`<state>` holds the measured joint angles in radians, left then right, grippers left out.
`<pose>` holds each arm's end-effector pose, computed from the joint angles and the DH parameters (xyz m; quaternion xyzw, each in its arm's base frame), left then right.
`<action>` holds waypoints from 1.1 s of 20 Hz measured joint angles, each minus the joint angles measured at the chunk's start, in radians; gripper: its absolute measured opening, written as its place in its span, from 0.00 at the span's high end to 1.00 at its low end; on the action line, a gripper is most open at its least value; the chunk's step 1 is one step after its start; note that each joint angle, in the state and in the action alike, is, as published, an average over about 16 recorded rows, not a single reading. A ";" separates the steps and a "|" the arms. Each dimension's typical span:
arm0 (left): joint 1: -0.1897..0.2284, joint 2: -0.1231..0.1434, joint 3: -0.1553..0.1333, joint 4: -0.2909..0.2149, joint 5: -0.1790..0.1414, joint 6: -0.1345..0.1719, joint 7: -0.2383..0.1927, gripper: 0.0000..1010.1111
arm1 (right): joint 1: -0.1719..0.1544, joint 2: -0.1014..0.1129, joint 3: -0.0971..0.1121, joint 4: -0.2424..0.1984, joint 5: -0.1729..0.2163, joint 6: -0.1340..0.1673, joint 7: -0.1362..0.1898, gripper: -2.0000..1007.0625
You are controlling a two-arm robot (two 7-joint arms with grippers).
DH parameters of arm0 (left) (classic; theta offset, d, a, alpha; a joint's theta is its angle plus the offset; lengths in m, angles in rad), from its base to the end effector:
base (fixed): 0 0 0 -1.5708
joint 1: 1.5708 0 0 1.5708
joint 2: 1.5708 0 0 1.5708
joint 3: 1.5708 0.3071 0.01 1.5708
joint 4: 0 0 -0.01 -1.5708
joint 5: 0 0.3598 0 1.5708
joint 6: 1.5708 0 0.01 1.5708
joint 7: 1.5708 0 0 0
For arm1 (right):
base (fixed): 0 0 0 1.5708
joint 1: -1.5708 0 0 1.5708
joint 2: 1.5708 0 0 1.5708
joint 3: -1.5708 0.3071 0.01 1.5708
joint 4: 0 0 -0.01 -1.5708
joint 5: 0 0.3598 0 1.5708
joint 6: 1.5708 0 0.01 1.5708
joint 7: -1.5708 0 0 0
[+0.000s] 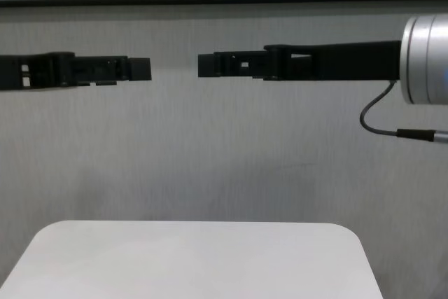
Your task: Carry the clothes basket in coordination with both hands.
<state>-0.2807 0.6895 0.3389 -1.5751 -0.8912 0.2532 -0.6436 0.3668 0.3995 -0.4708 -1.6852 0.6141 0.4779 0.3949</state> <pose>0.4336 0.1029 -0.2143 -0.0107 0.1226 0.3120 0.9421 0.4295 0.0517 -0.1824 -0.0550 0.1049 -0.3168 0.9411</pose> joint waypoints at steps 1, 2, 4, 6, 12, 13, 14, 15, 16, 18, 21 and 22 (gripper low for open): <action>0.000 0.001 0.001 0.000 0.000 -0.004 0.000 0.01 | 0.000 0.001 -0.001 0.001 0.005 0.002 0.001 0.01; -0.001 0.002 0.003 0.000 -0.001 -0.007 0.000 0.01 | 0.000 0.001 -0.002 0.001 0.009 0.004 0.002 0.01; -0.001 0.003 0.006 0.001 -0.001 -0.011 0.001 0.01 | 0.000 0.002 -0.003 0.001 0.015 0.008 0.003 0.01; -0.002 0.004 0.008 0.001 -0.001 -0.013 0.002 0.01 | -0.001 0.003 -0.004 0.001 0.018 0.009 0.001 0.01; -0.004 0.005 0.009 0.002 -0.001 -0.012 0.004 0.01 | 0.000 0.003 -0.005 0.002 0.018 0.008 0.000 0.01; -0.004 0.005 0.009 0.003 -0.001 -0.012 0.004 0.01 | 0.000 0.003 -0.005 0.002 0.018 0.008 0.000 0.01; -0.004 0.004 0.009 0.003 -0.001 -0.012 0.004 0.01 | 0.000 0.003 -0.005 0.002 0.018 0.008 0.000 0.01; -0.004 0.004 0.009 0.003 -0.001 -0.012 0.003 0.01 | 0.000 0.003 -0.004 0.002 0.017 0.008 0.000 0.01; -0.004 0.004 0.009 0.003 -0.001 -0.012 0.003 0.01 | 0.000 0.003 -0.004 0.002 0.017 0.007 0.000 0.01; -0.003 0.004 0.008 0.003 -0.001 -0.011 0.003 0.01 | 0.000 0.003 -0.004 0.002 0.016 0.007 0.000 0.01; -0.003 0.003 0.007 0.003 -0.001 -0.011 0.003 0.01 | 0.000 0.003 -0.004 0.002 0.015 0.007 0.000 0.01; -0.003 0.003 0.007 0.003 -0.001 -0.011 0.003 0.01 | 0.001 0.003 -0.004 0.002 0.015 0.007 0.000 0.01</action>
<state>-0.2836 0.6925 0.3460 -1.5719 -0.8922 0.2424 -0.6410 0.3673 0.4022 -0.4745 -1.6834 0.6287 0.4847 0.3950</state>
